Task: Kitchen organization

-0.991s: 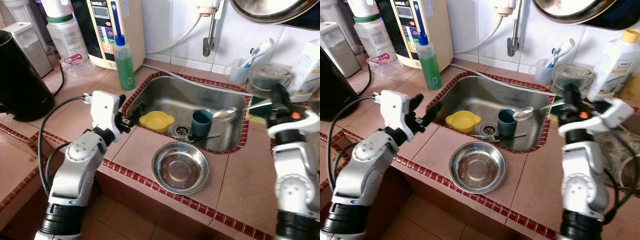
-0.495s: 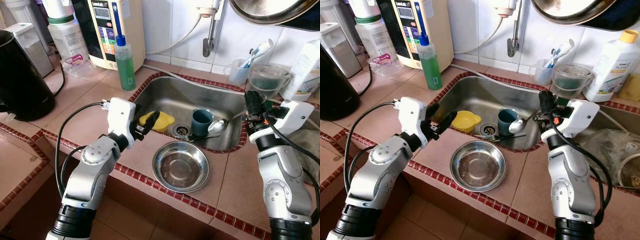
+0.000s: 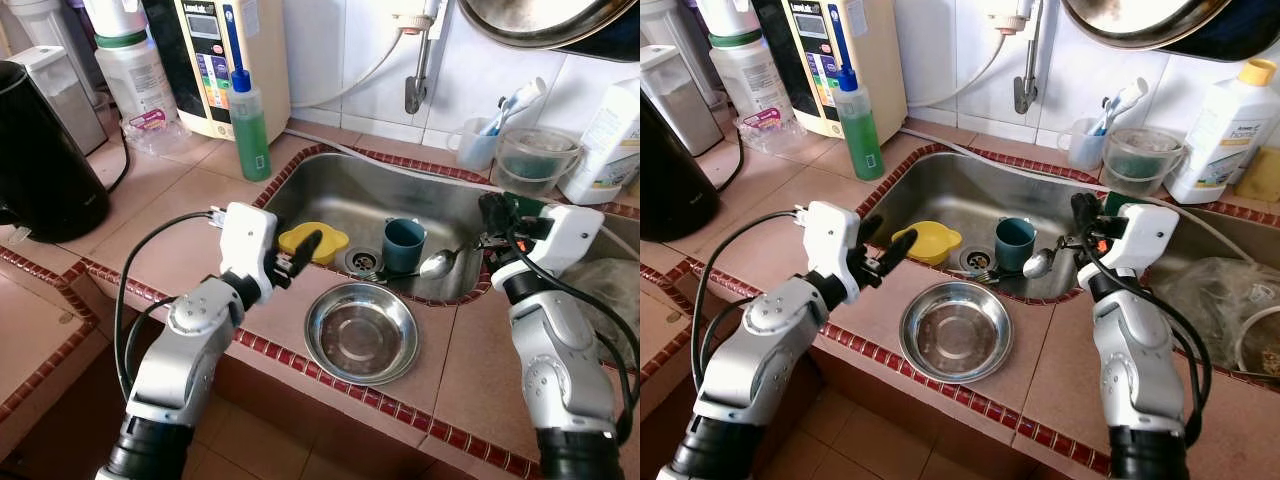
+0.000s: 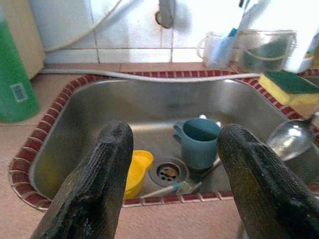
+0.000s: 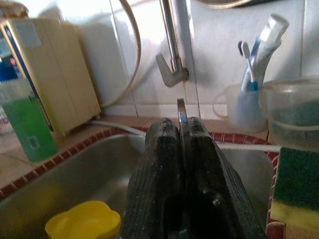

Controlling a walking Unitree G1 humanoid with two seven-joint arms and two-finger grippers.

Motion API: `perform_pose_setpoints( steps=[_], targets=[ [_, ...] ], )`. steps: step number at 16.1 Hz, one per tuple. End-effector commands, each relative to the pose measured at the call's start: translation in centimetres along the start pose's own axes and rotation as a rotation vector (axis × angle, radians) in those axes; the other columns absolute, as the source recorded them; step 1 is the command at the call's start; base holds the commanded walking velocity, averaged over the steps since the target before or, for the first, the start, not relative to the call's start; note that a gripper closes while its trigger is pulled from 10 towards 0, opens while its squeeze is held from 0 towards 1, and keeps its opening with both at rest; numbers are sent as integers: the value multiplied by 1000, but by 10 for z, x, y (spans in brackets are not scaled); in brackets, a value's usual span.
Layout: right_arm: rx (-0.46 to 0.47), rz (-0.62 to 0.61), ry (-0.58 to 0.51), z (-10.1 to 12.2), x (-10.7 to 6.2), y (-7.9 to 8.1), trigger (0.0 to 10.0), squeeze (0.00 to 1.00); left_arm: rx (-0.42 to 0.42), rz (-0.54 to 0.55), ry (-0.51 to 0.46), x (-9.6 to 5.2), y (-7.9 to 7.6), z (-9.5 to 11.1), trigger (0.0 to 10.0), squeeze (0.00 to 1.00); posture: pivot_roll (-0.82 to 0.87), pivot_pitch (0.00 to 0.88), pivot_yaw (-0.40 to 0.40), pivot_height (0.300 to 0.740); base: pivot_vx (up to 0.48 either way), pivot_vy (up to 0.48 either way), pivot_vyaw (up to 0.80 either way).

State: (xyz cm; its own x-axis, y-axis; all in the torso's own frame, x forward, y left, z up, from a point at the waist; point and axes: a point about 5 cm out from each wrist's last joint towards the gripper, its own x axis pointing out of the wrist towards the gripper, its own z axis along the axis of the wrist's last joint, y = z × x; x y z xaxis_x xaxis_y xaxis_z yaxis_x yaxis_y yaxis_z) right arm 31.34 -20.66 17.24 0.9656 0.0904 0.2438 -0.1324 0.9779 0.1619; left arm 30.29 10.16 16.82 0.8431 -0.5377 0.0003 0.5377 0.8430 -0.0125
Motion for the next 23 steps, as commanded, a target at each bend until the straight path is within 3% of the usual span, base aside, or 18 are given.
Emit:
perform_pose_setpoints(
  steps=[1,3,6,16,17,23],
  targets=[
    [-14,1,-21,5,4,-2,10000,0,5,-11,11,-2,-2,1,10000,0,-233,70,72,740,0,0,0],
    [-12,3,-10,3,10,-5,10000,0,1,-147,32,-10,-17,-2,10000,0,-228,78,67,740,0,0,0],
    [-6,11,7,-2,20,-7,10000,0,13,-228,49,-16,-32,-2,10000,0,-218,85,68,740,0,0,0],
    [43,23,98,-26,41,-15,10000,0,-16,-267,11,-12,-49,13,10000,0,-210,83,71,740,0,0,0],
    [46,21,104,-28,41,-16,10000,969,-14,-269,12,-12,-50,13,10000,0,-208,83,68,740,0,0,0],
    [60,32,99,-29,45,-19,10000,1000,-19,-256,13,-13,-48,13,10000,0,-209,82,62,740,0,0,0]
  ],
)
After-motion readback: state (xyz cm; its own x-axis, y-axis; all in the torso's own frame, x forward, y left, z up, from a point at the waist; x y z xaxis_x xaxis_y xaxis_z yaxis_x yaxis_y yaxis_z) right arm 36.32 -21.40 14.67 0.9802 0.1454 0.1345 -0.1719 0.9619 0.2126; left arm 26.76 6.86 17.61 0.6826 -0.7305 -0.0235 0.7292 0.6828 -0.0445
